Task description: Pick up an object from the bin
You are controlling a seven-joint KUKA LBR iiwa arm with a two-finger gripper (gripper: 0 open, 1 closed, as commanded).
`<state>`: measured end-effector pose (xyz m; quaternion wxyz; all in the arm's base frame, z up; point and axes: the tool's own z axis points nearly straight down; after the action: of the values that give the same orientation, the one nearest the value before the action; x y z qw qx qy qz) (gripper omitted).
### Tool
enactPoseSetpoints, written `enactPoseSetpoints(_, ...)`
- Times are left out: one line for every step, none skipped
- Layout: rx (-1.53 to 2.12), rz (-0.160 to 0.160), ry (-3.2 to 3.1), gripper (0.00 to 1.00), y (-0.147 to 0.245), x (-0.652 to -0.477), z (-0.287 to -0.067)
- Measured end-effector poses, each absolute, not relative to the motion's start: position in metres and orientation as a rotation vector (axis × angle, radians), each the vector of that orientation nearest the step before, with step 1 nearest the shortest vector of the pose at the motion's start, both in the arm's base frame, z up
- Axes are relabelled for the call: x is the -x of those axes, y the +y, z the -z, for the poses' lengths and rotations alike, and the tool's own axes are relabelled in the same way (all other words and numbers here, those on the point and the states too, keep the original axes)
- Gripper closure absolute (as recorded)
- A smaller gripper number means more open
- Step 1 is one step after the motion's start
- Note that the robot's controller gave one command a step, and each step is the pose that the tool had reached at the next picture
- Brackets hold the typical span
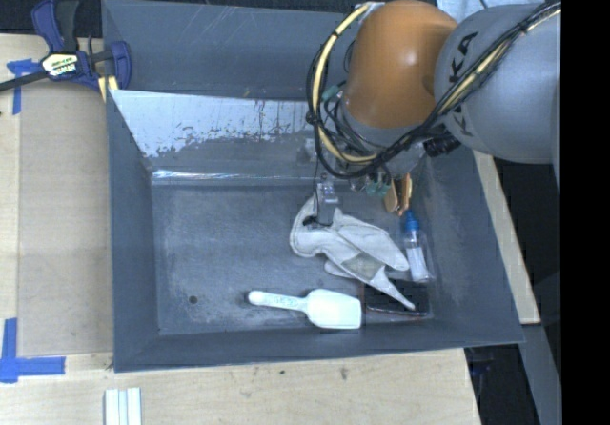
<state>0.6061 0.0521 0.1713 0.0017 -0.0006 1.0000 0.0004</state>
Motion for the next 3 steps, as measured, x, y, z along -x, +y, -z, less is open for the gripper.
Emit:
enactPoseSetpoints(0.120,-0.001,3.131,0.00,0.020,-0.587,-0.126)
enactPoseSetpoints(0.409,0.001,3.111,0.00,-0.004,-0.596,-0.093)
enactPoseSetpoints(0.321,-0.002,3.119,1.00,-0.032,-0.600,-0.076)
